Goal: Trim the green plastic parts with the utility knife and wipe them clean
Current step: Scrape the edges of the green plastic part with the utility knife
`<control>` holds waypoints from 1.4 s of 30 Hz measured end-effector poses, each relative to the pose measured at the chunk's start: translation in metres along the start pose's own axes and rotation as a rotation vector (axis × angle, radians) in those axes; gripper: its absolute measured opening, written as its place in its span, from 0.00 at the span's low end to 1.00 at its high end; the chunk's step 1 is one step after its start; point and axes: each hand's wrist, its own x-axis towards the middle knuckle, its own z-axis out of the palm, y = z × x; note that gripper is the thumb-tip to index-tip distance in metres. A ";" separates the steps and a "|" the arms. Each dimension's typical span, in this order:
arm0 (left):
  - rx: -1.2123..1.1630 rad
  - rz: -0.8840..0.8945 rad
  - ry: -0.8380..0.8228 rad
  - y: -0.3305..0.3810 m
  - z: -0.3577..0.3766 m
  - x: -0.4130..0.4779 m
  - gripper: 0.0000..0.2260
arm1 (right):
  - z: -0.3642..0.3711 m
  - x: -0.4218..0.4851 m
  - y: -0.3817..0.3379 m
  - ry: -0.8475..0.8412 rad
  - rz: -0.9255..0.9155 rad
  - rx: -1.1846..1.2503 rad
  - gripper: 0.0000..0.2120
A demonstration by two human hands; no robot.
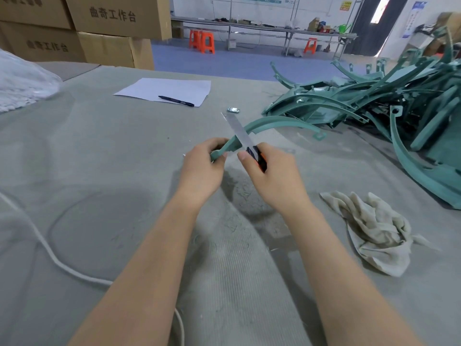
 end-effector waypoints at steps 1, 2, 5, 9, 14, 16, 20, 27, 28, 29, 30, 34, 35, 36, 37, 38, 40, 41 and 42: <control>-0.013 -0.002 -0.003 0.000 0.000 0.000 0.12 | 0.000 0.000 0.000 -0.002 -0.004 0.009 0.20; -0.023 -0.002 -0.006 0.001 -0.001 -0.001 0.11 | -0.001 0.000 0.000 -0.007 -0.005 0.016 0.19; -0.015 -0.014 -0.010 0.003 -0.001 -0.001 0.11 | 0.002 -0.002 -0.004 -0.049 -0.035 0.038 0.18; -0.171 -0.113 -0.034 0.003 -0.004 -0.003 0.13 | 0.012 -0.010 -0.020 -0.144 -0.127 0.066 0.16; -0.109 -0.108 -0.036 0.003 -0.005 -0.003 0.13 | 0.005 -0.009 -0.020 -0.131 -0.130 0.088 0.16; 0.029 -0.074 0.012 0.004 -0.003 -0.002 0.13 | 0.002 -0.006 -0.016 -0.057 -0.095 0.080 0.18; 0.041 -0.085 0.029 0.005 -0.002 -0.002 0.13 | 0.001 -0.006 -0.012 -0.038 -0.037 0.056 0.19; 0.031 -0.145 0.036 0.006 -0.004 -0.004 0.16 | 0.007 -0.009 -0.018 -0.135 -0.074 0.049 0.19; 0.022 -0.144 0.036 0.005 -0.003 -0.004 0.17 | 0.007 -0.009 -0.018 -0.140 -0.081 0.052 0.20; 0.018 -0.142 0.038 0.005 -0.003 -0.004 0.18 | 0.006 -0.009 -0.018 -0.146 -0.086 0.056 0.20; 0.016 -0.142 0.037 0.004 -0.003 -0.004 0.18 | 0.006 -0.009 -0.018 -0.155 -0.091 0.061 0.20; -0.107 -0.206 -0.023 0.003 -0.004 -0.006 0.16 | 0.007 -0.013 -0.023 -0.210 -0.136 0.080 0.18; -0.196 -0.242 -0.030 0.005 -0.004 -0.006 0.16 | 0.008 -0.014 -0.024 -0.218 -0.142 0.083 0.18; -0.228 -0.247 -0.022 0.004 -0.004 -0.006 0.17 | 0.008 -0.014 -0.025 -0.224 -0.142 0.088 0.18; -0.218 -0.233 -0.020 0.002 -0.004 -0.006 0.16 | 0.008 -0.014 -0.025 -0.227 -0.138 0.096 0.18; -0.161 -0.211 -0.029 0.002 -0.004 -0.005 0.15 | 0.008 -0.013 -0.025 -0.219 -0.131 0.103 0.18; 0.018 -0.144 -0.017 -0.001 -0.003 -0.004 0.14 | 0.006 -0.011 -0.024 -0.162 -0.111 0.117 0.18; 0.093 -0.109 0.000 -0.002 -0.002 -0.003 0.14 | 0.005 -0.010 -0.023 -0.120 -0.091 0.129 0.19; 0.123 -0.096 0.006 -0.003 -0.001 -0.002 0.13 | 0.004 -0.009 -0.022 -0.083 -0.061 0.135 0.19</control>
